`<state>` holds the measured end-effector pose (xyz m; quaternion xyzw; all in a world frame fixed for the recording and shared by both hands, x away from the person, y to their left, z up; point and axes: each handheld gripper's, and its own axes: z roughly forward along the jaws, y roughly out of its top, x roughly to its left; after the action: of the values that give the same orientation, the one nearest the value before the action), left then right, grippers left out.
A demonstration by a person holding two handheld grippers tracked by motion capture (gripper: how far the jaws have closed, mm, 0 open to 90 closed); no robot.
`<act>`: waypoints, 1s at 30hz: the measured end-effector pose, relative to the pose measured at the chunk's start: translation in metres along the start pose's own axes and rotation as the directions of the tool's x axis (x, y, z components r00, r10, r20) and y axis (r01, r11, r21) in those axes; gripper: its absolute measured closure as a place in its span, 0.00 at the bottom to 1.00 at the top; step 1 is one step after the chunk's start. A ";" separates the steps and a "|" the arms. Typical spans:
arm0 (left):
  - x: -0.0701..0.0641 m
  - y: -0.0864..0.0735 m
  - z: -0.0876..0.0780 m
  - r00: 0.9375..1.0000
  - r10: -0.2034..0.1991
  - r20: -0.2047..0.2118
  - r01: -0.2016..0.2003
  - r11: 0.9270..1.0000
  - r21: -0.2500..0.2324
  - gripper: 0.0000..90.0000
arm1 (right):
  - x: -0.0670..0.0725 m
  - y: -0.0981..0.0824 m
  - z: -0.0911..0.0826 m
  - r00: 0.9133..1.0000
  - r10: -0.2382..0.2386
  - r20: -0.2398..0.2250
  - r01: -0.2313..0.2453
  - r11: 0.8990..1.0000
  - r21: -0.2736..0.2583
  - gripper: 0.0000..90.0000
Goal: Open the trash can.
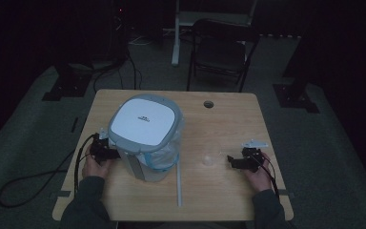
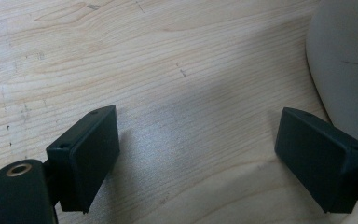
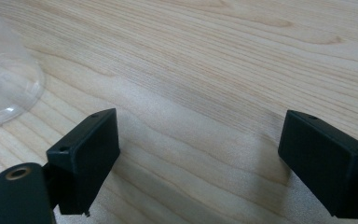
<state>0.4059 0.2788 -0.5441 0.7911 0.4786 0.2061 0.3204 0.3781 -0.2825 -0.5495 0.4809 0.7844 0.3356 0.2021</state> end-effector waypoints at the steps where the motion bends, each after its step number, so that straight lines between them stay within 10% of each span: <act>1: 0.000 0.000 0.000 1.000 -0.001 0.000 0.001 1.000 0.000 0.16 | 0.000 0.000 0.000 1.000 0.000 0.000 0.000 1.000 0.000 0.13; 11: -0.001 0.000 0.000 1.000 -0.006 -0.006 0.006 1.000 -0.001 0.16 | 0.000 0.001 0.001 0.999 -0.024 -0.025 0.023 1.000 -0.006 0.16; 22: -0.003 0.000 0.001 1.000 -0.015 -0.015 0.015 1.000 -0.002 0.16 | 0.005 0.012 -0.007 0.999 -0.048 -0.024 0.048 0.999 -0.001 0.75; 30: -0.003 0.001 0.001 1.000 -0.016 -0.016 0.016 1.000 -0.002 0.16 | 0.004 0.037 -0.011 0.997 -0.062 -0.055 0.060 0.997 -0.043 1.00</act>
<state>0.4053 0.2757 -0.5442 0.7852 0.4871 0.2104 0.3192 0.3924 -0.2710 -0.5149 0.4428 0.7969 0.3590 0.2000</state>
